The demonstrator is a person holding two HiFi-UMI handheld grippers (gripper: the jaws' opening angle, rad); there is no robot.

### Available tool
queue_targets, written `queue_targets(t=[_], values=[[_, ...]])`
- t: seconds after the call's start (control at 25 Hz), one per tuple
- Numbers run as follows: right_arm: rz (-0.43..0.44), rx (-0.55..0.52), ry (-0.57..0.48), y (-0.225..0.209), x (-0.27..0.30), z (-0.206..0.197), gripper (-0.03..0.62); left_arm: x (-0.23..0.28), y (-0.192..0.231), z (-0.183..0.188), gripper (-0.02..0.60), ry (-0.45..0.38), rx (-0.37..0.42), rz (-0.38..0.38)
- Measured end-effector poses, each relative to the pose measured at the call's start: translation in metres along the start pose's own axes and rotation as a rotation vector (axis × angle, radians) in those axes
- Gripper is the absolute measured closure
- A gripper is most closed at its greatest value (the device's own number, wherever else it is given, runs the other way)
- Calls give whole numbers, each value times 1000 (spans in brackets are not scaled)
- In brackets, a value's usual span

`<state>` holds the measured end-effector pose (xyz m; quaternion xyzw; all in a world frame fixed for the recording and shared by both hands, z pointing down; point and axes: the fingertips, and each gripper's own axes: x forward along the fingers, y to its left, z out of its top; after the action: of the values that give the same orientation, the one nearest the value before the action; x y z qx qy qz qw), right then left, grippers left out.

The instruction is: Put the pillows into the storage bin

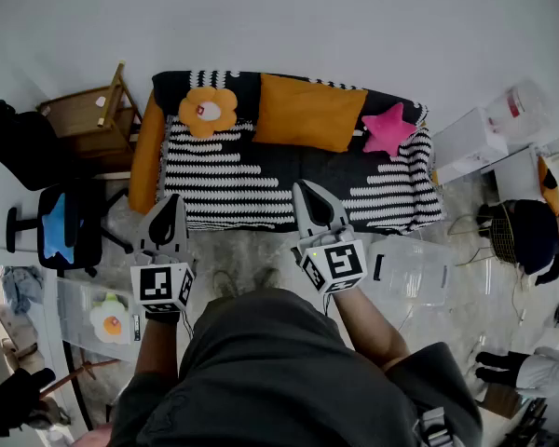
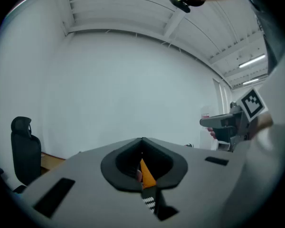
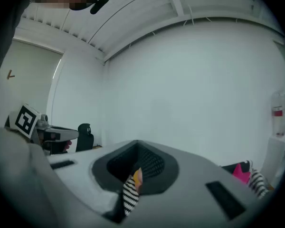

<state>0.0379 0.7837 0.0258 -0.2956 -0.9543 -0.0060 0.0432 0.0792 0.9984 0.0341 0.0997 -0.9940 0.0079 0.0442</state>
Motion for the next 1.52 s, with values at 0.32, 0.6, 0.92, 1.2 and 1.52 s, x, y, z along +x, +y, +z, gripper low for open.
queue_targets(t=[0.32,0.6,0.92,1.2,1.52], values=[[-7,2,8,-2,-2,-4,595,2,-2,0,580,-4,7,-10],[-1,45,-7,-6,-9,-10,595,-1,-5,-4,570,-15,12,10],[17,46,21,-15,-13,-24,595,5,-17,-10,210,-10,-10,-14],[39,53,26,-37,-20,-31,594,21,-31,-14,202,15,15,16],[79,64,28,-65,-29,-40,594,37,-52,-13,202,13,39,59]])
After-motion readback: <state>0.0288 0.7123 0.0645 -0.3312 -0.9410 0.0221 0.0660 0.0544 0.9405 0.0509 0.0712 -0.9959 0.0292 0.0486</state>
